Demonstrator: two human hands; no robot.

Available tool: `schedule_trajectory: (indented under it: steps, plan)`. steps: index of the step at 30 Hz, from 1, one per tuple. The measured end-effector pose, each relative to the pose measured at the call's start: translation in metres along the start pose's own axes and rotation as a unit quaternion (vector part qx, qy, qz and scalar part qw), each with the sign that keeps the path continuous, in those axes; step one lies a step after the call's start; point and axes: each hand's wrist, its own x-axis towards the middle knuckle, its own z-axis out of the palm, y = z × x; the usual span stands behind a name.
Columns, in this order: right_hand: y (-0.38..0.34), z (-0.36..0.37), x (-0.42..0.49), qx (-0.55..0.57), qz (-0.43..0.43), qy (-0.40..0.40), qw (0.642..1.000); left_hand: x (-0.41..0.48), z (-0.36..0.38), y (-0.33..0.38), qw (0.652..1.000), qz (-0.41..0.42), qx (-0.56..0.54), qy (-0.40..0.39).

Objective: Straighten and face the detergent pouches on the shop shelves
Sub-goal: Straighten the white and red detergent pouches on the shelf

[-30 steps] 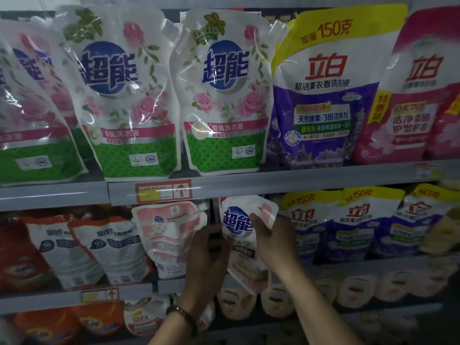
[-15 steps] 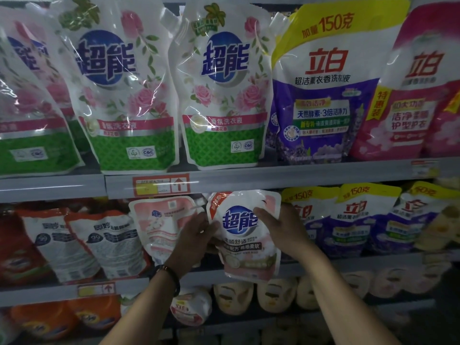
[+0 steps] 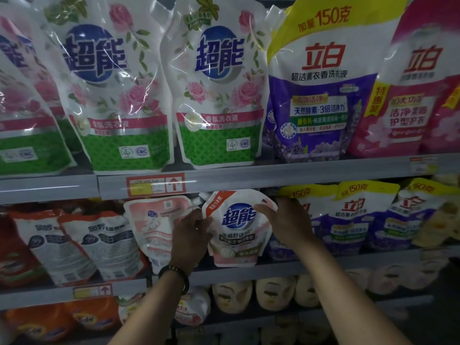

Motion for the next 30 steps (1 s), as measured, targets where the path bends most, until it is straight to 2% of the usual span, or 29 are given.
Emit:
schedule_trajectory:
  steps: [7, 14, 18, 20, 22, 26, 28, 30]
  plan:
    - [0.007, 0.009, 0.009, 0.066, 0.003, -0.031, 0.997, -0.001, 0.005, -0.008, 0.997, -0.026, -0.061, -0.034]
    - [0.013, 0.018, 0.004, 0.031, 0.008, -0.022, 0.999, 0.0, 0.015, -0.022, 0.993, -0.058, -0.094, -0.049]
    - [0.01, 0.02, 0.001, 0.014, 0.035, -0.023, 0.999, 0.001, 0.021, -0.03, 0.996, -0.05, -0.023, -0.068]
    - [0.007, 0.021, 0.001, 0.021, 0.046, -0.019, 0.999, 0.0, 0.021, -0.021, 0.994, -0.032, 0.073, -0.071]
    - [0.003, 0.021, 0.001, 0.047, 0.055, -0.015, 0.997, -0.001, 0.019, -0.012, 0.979, 0.01, 0.188, -0.072]
    - [0.009, 0.027, 0.001, 0.091, 0.027, 0.021, 0.995, -0.001, 0.019, -0.01, 0.939, 0.073, 0.318, -0.104]
    - [0.005, 0.022, -0.006, 0.099, 0.015, 0.048, 0.994, -0.004, 0.017, -0.007, 0.934, 0.082, 0.331, -0.105]
    - [0.006, 0.02, -0.012, 0.081, 0.0, 0.077, 0.994, -0.007, 0.017, 0.002, 0.946, 0.047, 0.304, -0.106]
